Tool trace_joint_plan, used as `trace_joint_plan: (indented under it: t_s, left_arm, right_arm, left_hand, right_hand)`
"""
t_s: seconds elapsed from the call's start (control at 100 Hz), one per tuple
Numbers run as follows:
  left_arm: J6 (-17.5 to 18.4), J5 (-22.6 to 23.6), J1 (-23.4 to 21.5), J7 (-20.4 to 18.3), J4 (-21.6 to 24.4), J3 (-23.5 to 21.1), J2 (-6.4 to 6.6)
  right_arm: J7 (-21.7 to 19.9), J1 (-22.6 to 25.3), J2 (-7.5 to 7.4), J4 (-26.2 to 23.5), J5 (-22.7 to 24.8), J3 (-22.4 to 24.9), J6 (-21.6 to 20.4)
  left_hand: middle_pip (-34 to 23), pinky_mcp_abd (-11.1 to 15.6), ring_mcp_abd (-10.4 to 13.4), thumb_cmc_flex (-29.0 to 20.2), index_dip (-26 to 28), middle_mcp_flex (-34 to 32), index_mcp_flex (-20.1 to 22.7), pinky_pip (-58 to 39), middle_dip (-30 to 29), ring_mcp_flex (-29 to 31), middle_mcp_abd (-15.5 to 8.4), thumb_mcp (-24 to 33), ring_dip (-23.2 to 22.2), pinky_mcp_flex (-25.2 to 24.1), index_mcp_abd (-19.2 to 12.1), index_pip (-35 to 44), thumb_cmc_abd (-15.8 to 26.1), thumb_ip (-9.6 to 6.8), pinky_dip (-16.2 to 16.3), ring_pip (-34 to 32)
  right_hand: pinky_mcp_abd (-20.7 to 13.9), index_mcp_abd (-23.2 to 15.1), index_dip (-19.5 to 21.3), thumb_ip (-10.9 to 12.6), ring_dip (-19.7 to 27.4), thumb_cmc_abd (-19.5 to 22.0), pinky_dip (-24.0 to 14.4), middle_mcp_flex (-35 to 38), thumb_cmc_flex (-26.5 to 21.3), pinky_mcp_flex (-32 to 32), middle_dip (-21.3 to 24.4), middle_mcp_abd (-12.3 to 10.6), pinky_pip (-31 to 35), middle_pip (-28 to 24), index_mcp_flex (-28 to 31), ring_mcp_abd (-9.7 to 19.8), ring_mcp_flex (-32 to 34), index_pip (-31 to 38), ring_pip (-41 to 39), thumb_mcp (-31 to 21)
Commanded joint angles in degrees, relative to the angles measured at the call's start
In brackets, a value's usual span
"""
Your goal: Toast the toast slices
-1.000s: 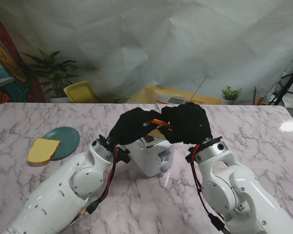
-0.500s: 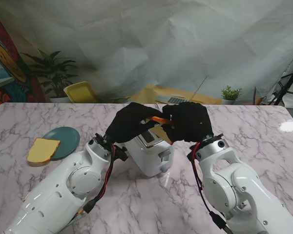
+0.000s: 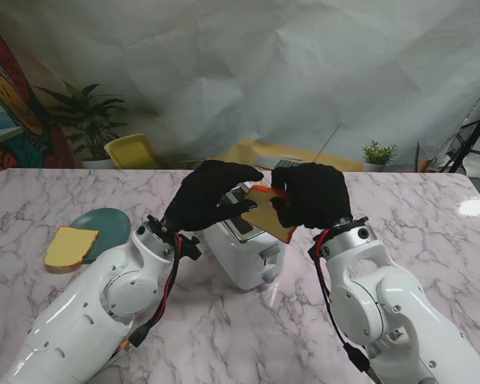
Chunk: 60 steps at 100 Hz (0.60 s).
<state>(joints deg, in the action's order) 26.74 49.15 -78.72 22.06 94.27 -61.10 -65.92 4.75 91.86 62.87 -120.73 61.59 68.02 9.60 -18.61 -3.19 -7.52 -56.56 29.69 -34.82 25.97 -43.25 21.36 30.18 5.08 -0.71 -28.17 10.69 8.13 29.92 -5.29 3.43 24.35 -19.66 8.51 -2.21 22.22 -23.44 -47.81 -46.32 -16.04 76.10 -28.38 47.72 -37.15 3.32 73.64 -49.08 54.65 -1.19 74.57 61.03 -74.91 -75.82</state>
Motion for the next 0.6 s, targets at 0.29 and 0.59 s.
trace_joint_plan:
  t_s: [0.29,0.59]
  left_arm:
    - [-2.8,2.6,-4.6,-5.9,4.3,-7.6,2.30]
    - [-0.3,6.6,-11.6,-14.1,4.2,-15.8,4.58]
  right_arm:
    - [0.1,-2.6,0.84,-0.7,-1.4,-2.2,7.9]
    - [-0.8,-4.8,1.15,-0.2,-2.9,-3.8,11.7]
  left_hand:
    - [6.0,0.1,-1.9,7.7,-5.4,15.8,-8.0,10.2,-2.9,-14.2,3.0,-1.1,4.3,-8.8,5.9,-17.5,7.8,-0.81,-3.7,4.9]
    - [13.3,5.4,-1.1,10.0,-7.1,26.7,-14.8,26.4,-7.8,-25.3,4.9,-1.9,13.7,-11.8,9.0,-27.0,16.7,-0.51,-14.7,9.1]
  right_hand:
    - [-0.1,-6.8,2.3,-0.3,-2.1,-3.4,0.1,6.2,-2.4,2.5,-1.1,4.3,2.2,-4.0,4.1,6.7,1.1,5.7,-5.7,-9.9]
    - [-0.3,-6.0,1.9,-0.5,-2.1,-4.2,-0.1,6.7,-2.5,2.7,-1.1,4.6,2.6,-4.0,4.5,6.4,1.1,5.6,-6.3,-10.1]
